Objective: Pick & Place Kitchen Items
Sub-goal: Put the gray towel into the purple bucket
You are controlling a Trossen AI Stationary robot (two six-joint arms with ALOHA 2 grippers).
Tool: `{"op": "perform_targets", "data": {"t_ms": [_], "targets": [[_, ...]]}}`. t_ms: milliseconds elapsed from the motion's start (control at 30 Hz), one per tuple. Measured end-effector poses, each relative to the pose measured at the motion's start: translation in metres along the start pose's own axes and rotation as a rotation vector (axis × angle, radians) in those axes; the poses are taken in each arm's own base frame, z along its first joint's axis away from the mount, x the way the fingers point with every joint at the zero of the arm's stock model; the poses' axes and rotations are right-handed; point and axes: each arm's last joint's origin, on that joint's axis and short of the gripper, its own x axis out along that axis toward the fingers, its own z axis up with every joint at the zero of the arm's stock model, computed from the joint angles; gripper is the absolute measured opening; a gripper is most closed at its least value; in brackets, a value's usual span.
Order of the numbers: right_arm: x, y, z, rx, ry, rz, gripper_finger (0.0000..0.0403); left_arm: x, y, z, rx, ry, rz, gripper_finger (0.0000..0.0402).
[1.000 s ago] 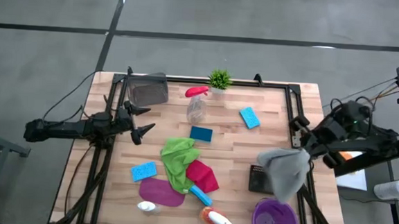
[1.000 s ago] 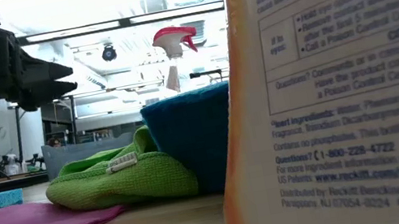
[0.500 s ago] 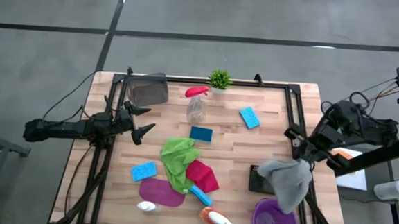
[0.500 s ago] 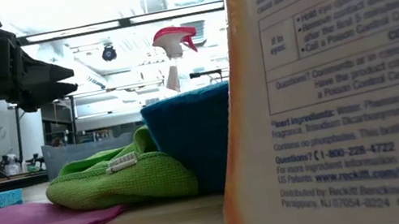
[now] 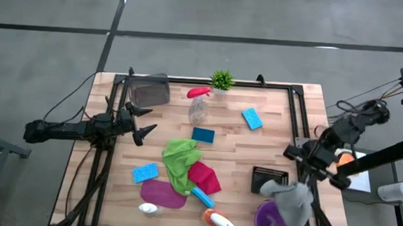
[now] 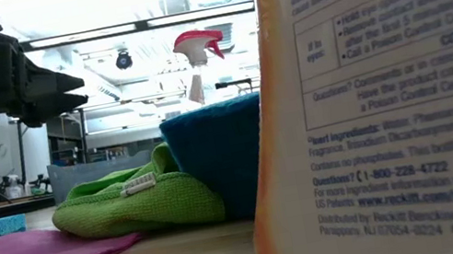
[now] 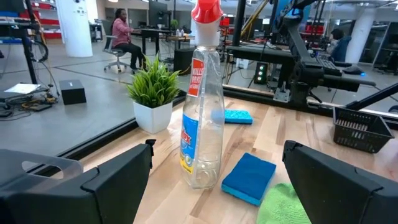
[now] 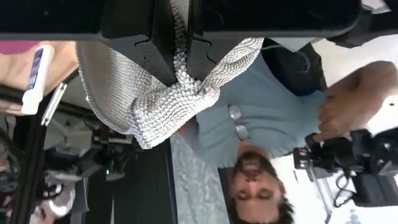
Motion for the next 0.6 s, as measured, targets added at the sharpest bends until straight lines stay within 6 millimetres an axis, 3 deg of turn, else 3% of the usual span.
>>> {"op": "perform_targets", "data": {"t_ms": [300,600], "targets": [[0.044,0.026,-0.004,-0.082,0.106,-0.093,0.0018,0.000,0.000,0.000,-0.002,-0.001,0.007,0.0365],[0.071,0.041,-0.033,0.121,0.354,-0.306,0.0018,0.000,0.000,0.000,-0.020,-0.001,0.007,0.0365]]}}
